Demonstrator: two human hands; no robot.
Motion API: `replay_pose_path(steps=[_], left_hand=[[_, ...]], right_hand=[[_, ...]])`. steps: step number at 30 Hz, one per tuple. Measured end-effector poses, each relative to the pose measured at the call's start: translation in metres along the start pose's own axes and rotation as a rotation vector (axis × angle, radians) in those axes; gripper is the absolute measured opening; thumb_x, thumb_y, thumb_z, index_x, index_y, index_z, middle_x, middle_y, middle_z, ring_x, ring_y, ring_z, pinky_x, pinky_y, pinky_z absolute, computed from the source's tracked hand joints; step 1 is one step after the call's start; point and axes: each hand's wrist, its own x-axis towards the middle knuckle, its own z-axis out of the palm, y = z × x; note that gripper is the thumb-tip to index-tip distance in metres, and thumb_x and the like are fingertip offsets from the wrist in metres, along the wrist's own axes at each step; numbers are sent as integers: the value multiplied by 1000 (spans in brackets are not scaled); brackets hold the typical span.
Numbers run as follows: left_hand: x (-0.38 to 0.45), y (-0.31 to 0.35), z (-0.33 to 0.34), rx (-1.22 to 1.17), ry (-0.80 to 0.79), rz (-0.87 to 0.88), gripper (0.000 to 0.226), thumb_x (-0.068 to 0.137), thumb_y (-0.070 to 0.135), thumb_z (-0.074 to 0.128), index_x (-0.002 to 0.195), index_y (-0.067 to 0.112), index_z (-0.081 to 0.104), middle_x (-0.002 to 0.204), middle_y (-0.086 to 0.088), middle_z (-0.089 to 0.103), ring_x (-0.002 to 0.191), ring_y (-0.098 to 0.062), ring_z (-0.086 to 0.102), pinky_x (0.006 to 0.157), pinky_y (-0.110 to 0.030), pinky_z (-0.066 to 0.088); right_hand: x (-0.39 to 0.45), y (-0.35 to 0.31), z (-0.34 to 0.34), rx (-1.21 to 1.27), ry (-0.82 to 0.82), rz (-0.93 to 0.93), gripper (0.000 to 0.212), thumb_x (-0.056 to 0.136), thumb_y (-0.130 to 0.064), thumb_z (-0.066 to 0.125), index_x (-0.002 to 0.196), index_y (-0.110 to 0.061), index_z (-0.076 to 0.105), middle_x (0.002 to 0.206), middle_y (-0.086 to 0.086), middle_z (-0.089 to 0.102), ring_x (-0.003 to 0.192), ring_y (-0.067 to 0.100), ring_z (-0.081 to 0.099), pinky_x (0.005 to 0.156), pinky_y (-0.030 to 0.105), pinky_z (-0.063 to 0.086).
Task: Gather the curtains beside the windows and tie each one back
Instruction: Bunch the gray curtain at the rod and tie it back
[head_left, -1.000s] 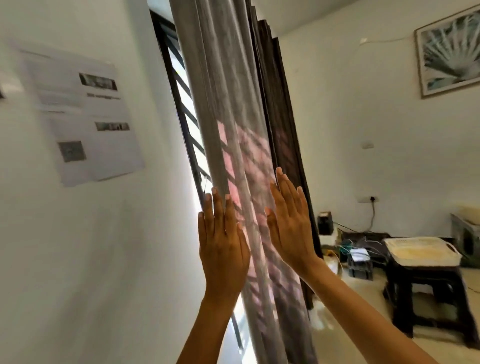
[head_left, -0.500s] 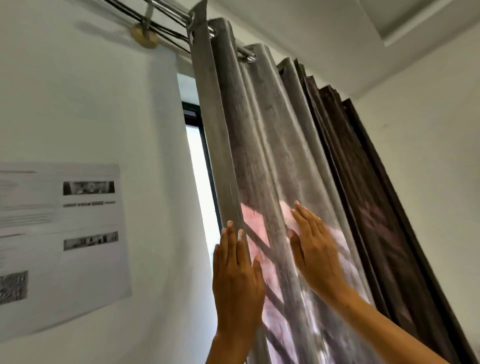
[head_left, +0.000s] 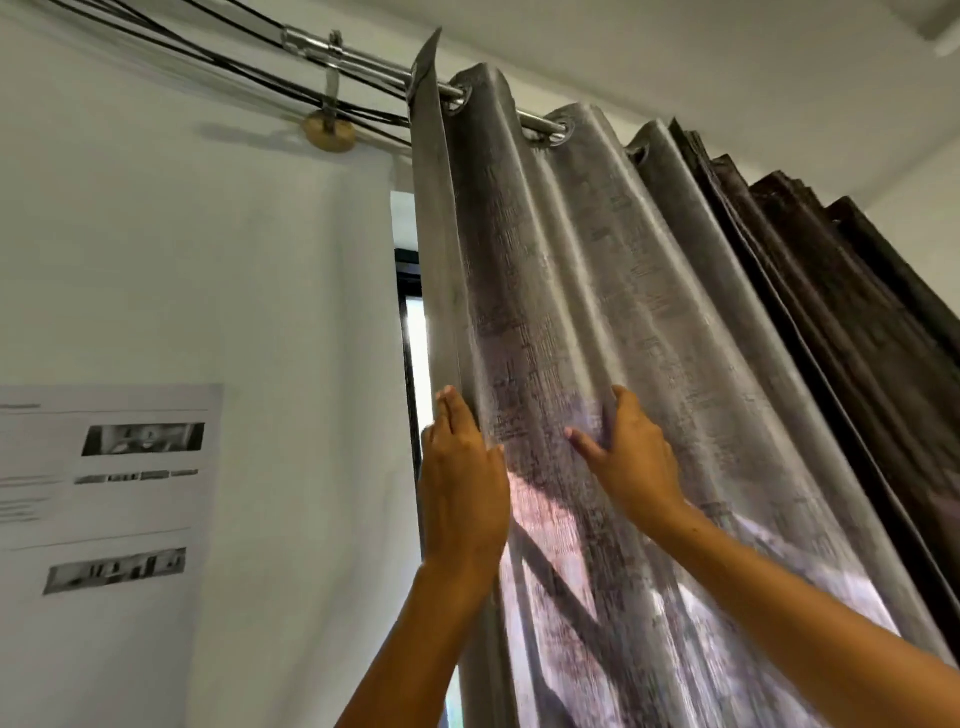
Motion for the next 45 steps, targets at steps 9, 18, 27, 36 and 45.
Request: replay_pose_path(steps=[9, 18, 27, 36, 45], left_hand=[[30, 24, 14, -111, 78, 98, 36, 92, 8, 56, 128, 11, 57, 111, -5, 69, 96, -17, 67, 86, -10, 42], [72, 62, 47, -129, 146, -23, 24, 74, 11, 79, 96, 3, 72, 85, -8, 72, 71, -13, 65, 63, -13, 50], [81, 69, 61, 1, 126, -69, 23, 71, 3, 78, 93, 0, 72, 85, -12, 71, 71, -14, 60, 70, -17, 44], [82, 64, 55, -23, 86, -91, 31, 70, 5, 81, 99, -1, 71, 86, -10, 69, 72, -13, 59, 73, -19, 44], [80, 41, 16, -172, 144, -56, 13, 78, 5, 74, 87, 15, 71, 77, -9, 72, 68, -22, 67, 74, -36, 58]], right_hand=[[20, -10, 12, 65, 15, -180, 24, 88, 2, 52, 86, -15, 68, 74, 1, 66, 66, 20, 60, 61, 36, 53], [41, -6, -13, 127, -349, -489, 26, 88, -1, 47, 104, -12, 64, 90, 11, 68, 82, 30, 63, 64, 36, 48], [152, 84, -41, -24, -78, 62, 93, 91, -37, 60, 150, -6, -5, 156, 27, 2, 142, 44, 10, 109, 57, 22], [166, 71, -19, 47, 125, -34, 19, 86, 9, 51, 84, -4, 64, 71, 4, 58, 64, 20, 53, 56, 41, 51], [138, -82, -30, 384, -65, -392, 24, 76, 7, 49, 59, -10, 55, 68, 10, 56, 75, 31, 54, 67, 34, 47]])
